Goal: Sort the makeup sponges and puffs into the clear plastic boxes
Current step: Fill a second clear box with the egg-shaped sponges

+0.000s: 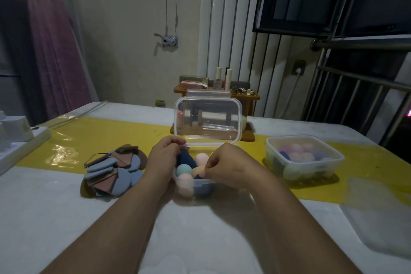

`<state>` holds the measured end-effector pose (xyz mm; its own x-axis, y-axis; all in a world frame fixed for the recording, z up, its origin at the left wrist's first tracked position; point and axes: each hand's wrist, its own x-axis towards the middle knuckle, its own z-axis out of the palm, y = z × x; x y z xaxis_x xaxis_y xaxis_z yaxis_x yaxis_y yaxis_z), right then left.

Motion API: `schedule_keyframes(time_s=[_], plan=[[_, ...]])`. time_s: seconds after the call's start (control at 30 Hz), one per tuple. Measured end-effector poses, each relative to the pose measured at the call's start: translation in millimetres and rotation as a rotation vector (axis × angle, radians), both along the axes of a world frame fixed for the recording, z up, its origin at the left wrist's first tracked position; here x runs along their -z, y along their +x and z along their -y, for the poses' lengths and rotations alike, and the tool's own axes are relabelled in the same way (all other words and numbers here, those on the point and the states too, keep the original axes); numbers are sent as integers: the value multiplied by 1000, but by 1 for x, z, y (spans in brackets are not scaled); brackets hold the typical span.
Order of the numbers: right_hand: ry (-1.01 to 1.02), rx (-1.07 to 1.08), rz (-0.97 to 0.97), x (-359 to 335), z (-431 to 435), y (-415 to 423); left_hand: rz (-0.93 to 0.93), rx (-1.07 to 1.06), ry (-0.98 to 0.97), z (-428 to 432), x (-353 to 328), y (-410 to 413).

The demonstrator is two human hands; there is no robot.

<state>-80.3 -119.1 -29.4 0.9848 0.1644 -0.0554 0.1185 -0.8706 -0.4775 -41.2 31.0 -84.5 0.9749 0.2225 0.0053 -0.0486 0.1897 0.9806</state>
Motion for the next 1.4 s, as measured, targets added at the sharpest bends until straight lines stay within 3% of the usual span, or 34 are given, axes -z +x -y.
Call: schedule_keyframes(time_s=[0.27,0.47,0.67,0.77,1.0,1.27,1.4], plan=[[84,1,94,-6,6,-4,17,-9,37,-2,-2,-1],[254,25,217,-9,14,-2,-46,-24,21,-4,0,-1],[417,212,315,-2,31,7,-36,-33,74,-8,-3,0],[455,362,361,7,38,15,-45,20,-17,-11,-1,2],[830,479,160,15,35,28,-90,77,-65,-4,-3,3],[877,518,167,16,31,26,-95,105,-29,-1,-6,0],[1043,570,116,8,35,22,-90,171,-24,-3,-9,-6]])
